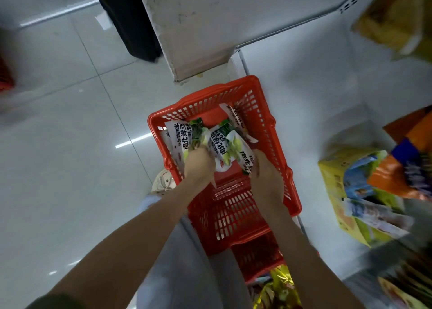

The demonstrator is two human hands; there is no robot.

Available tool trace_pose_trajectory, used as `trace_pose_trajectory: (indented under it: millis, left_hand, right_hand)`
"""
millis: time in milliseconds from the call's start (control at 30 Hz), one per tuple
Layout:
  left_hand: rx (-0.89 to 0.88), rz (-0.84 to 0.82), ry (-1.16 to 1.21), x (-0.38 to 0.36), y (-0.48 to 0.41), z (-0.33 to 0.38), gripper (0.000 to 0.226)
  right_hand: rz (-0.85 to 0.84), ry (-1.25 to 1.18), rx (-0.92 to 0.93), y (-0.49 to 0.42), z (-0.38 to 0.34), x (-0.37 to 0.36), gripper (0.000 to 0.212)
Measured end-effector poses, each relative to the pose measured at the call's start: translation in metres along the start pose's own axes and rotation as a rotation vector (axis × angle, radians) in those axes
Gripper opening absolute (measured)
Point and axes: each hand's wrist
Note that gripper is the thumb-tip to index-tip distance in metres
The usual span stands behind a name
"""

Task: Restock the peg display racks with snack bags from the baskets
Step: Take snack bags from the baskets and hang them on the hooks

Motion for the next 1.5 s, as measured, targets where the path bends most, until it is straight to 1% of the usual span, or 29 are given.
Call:
trace_pose_trajectory:
  millis: [67,133,200,267,367,467,533,633,800,867,967,1000,1033,1067,1100,1133,1167,1200,1233,1267,1300,1333,1400,1433,1500]
  left_hand:
    - [-0.039,-0.042,0.099,0.028,0.027,0.018,0.03]
    - [-0.051,-0.052,0.193,0.063,0.055,0.033,0.028]
    - [-0.002,-0.087,0.284,0.101,0.082,0.047,0.027]
    - [0.028,-0.121,0.431,0.142,0.108,0.063,0.025]
    - [0.054,-0.148,0.61,0.209,0.145,0.089,0.024]
    - [0.103,-0.236,0.8,0.272,0.182,0.12,0.014]
    - [0.081,-0.258,0.826,0.309,0.208,0.14,0.015]
    - [0.007,-0.242,0.825,0.347,0.239,0.159,0.015]
    - [-0.116,-0.289,0.729,0.4,0.275,0.192,0.015]
    - [-0.166,-0.321,0.734,0.418,0.288,0.205,0.016]
    - [-0.232,-0.379,0.782,0.44,0.307,0.221,0.021]
    - [-0.286,-0.391,0.763,0.446,0.314,0.227,0.025]
    - [-0.378,-0.37,0.701,0.452,0.32,0.232,0.03]
    - [-0.512,-0.292,0.606,0.454,0.322,0.236,0.033]
    - [-0.683,-0.153,0.492,0.459,0.326,0.241,0.033]
    - [-0.871,0.037,0.372,0.463,0.33,0.244,0.032]
    - [-1.075,0.25,0.248,0.469,0.336,0.247,0.035]
    - [-1.286,0.447,0.135,0.478,0.342,0.251,0.043]
    - [-1.457,0.62,0.017,0.487,0.346,0.255,0.048]
    - [-1.584,0.747,-0.086,0.496,0.351,0.261,0.045]
    - [-1.647,0.777,-0.198,0.504,0.354,0.268,0.037]
    - [-1.635,0.716,-0.328,0.515,0.363,0.275,0.031]
    - [-1.476,0.492,-0.47,0.53,0.381,0.287,0.025]
    - [-1.416,0.414,-0.48,0.535,0.389,0.292,0.023]
    - [-1.379,0.362,-0.413,0.542,0.403,0.299,0.02]
  right_hand:
    - [-0.006,-0.093,-0.048,0.019,-0.023,0.032,0.033]
    - [0.024,-0.168,-0.073,0.038,-0.047,0.06,0.029]
    - [0.101,-0.227,-0.024,0.057,-0.07,0.091,0.023]
    - [0.157,-0.262,0.067,0.077,-0.091,0.122,0.017]
    - [0.13,-0.313,0.12,0.099,-0.127,0.18,0.015]
    - [0.143,-0.379,0.125,0.119,-0.163,0.241,0.014]
    - [0.177,-0.411,0.137,0.133,-0.183,0.277,0.011]
    - [0.21,-0.421,0.139,0.155,-0.211,0.322,0.011]
    - [0.259,-0.397,0.155,0.187,-0.245,0.381,0.017]
    - [0.317,-0.373,0.136,0.197,-0.254,0.397,0.02]
    - [0.448,-0.305,0.188,0.204,-0.26,0.421,0.013]
    - [0.482,-0.297,0.203,0.207,-0.261,0.432,0.012]
    - [0.515,-0.288,0.219,0.209,-0.26,0.443,0.012]
    - [0.545,-0.279,0.239,0.212,-0.26,0.455,0.013]
    - [0.566,-0.273,0.261,0.215,-0.259,0.466,0.014]
    - [0.575,-0.267,0.281,0.219,-0.259,0.477,0.016]
    - [0.578,-0.262,0.305,0.223,-0.26,0.488,0.016]
    - [0.582,-0.256,0.332,0.228,-0.262,0.498,0.015]
    - [0.591,-0.245,0.359,0.232,-0.263,0.508,0.014]
    - [0.602,-0.232,0.387,0.237,-0.264,0.517,0.014]
    - [0.616,-0.223,0.407,0.24,-0.264,0.525,0.015]
    - [0.632,-0.226,0.417,0.244,-0.264,0.533,0.016]
    - [0.67,-0.239,0.439,0.25,-0.262,0.547,0.019]
    - [0.691,-0.238,0.457,0.252,-0.261,0.554,0.018]
    - [0.728,-0.229,0.471,0.255,-0.26,0.569,0.016]
Point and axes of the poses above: each hand's wrist, its own y-axis away from the middle knuckle, its own x-axis out of the back of the hand, z = x × y, and after that the axes turned 12 degrees about z, right-handed
